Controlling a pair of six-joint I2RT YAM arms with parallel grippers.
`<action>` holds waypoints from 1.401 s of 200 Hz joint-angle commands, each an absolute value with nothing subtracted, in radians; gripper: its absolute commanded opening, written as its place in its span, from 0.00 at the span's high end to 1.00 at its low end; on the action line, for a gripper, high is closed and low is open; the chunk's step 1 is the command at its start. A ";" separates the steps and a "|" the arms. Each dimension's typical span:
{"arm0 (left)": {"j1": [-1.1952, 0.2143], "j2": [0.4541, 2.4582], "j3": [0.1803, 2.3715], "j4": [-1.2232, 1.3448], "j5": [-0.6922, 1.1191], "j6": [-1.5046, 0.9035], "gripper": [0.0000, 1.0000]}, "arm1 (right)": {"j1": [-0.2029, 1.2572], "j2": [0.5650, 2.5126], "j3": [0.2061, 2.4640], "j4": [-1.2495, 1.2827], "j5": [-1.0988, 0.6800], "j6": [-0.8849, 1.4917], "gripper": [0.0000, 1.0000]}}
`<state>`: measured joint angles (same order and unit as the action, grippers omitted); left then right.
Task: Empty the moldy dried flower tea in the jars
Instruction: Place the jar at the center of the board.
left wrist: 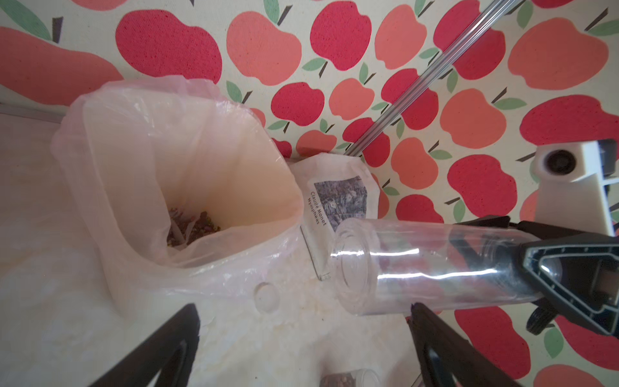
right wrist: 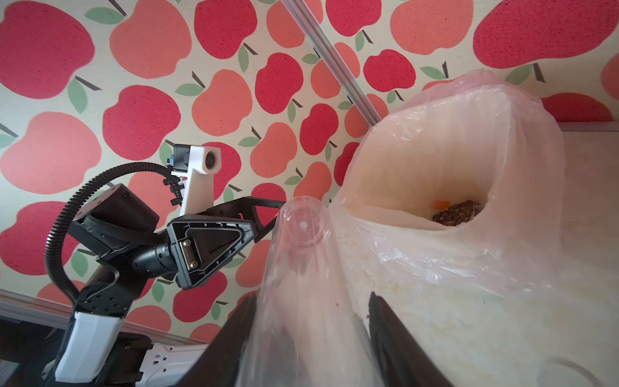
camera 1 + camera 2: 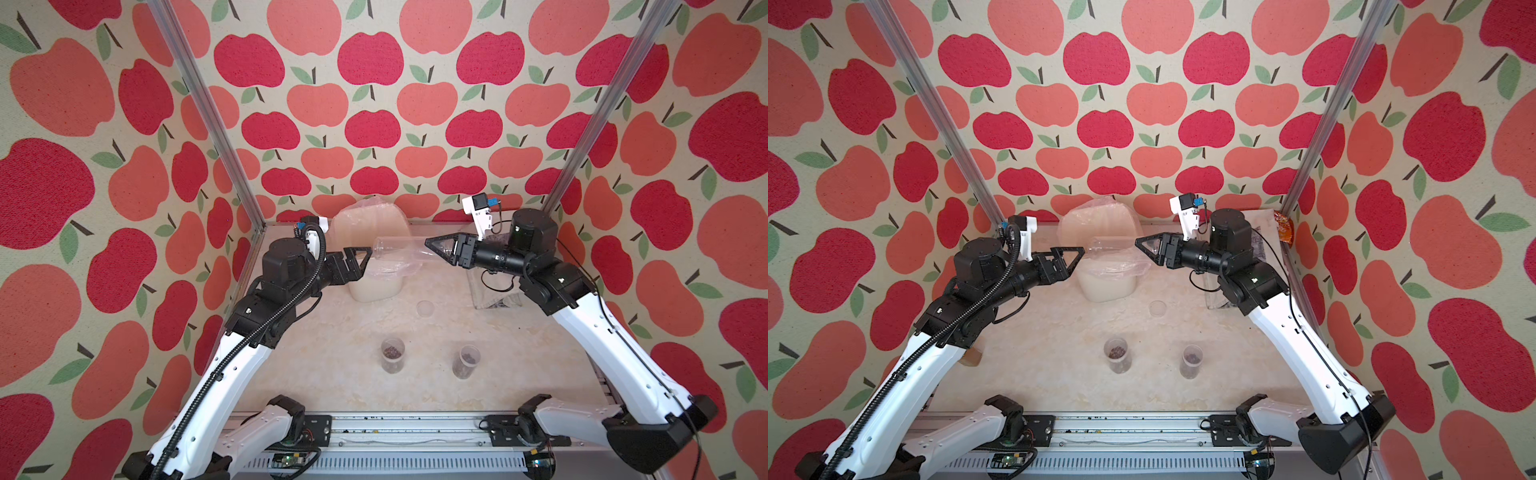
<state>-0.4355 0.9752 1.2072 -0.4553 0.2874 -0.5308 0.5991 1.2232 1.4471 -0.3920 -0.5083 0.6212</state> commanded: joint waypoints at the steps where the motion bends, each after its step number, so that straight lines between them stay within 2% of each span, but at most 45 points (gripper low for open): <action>1: -0.466 0.912 1.144 -0.549 0.260 -0.442 0.01 | 0.594 1.206 1.513 -0.693 -0.440 0.437 0.83; 60: -0.609 0.881 1.030 -0.527 0.217 -0.331 0.01 | 0.597 1.267 1.586 -1.022 -0.309 0.280 0.83; 118: -0.719 0.909 0.881 -0.366 0.172 -0.391 0.00 | 0.633 1.347 1.581 -1.125 -0.163 0.199 0.79; 175: -0.737 0.890 0.767 -0.248 0.155 -0.405 0.00 | 0.708 1.453 1.562 -1.137 -0.059 0.172 0.77; 234: -0.734 0.835 0.735 -0.285 0.070 -0.391 0.01 | 0.781 1.550 1.552 -1.127 0.030 0.174 0.76; 280: -0.704 0.812 0.736 -0.317 0.070 -0.390 0.00 | 0.816 1.616 1.536 -1.113 0.091 0.180 0.75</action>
<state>-0.7189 0.8314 0.7429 -0.2970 0.0921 -0.3977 0.7998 1.5887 1.5566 -1.1091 0.0299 0.1902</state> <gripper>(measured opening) 0.994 0.550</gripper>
